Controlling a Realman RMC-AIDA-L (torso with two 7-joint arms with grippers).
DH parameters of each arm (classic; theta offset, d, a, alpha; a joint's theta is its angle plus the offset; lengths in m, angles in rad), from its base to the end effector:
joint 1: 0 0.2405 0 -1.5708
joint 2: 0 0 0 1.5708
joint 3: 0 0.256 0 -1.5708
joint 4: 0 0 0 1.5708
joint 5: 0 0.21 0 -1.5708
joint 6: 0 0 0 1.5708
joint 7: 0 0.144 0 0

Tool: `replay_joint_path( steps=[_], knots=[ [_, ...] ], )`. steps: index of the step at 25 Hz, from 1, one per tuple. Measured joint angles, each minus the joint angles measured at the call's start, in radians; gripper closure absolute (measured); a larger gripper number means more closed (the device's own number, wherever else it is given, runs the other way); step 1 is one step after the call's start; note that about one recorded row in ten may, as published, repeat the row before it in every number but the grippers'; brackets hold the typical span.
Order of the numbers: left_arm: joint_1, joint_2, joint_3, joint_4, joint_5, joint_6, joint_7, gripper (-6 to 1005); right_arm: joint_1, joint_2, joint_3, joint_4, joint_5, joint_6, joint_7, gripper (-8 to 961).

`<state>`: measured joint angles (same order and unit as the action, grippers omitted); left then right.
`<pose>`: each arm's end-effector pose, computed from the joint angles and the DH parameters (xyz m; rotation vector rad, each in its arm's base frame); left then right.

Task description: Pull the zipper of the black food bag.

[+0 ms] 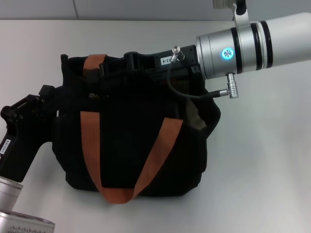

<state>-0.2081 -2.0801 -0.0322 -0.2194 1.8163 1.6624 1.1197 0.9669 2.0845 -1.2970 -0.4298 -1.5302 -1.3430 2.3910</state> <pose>-0.3126 0.2106 -0.0374 -1.5332 0.6454 -0.0402 0.0894 0.3765 -0.0850 2.3702 -1.5025 -0.5960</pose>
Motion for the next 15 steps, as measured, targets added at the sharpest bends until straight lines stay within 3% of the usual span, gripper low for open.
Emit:
replay_joint_path(
  steps=[15],
  knots=[
    [-0.004, 0.000, 0.000, 0.001, 0.000, -0.001, 0.000, 983, -0.020, -0.002, -0.014, 0.037, -0.034, 0.018, 0.038, 422]
  ],
)
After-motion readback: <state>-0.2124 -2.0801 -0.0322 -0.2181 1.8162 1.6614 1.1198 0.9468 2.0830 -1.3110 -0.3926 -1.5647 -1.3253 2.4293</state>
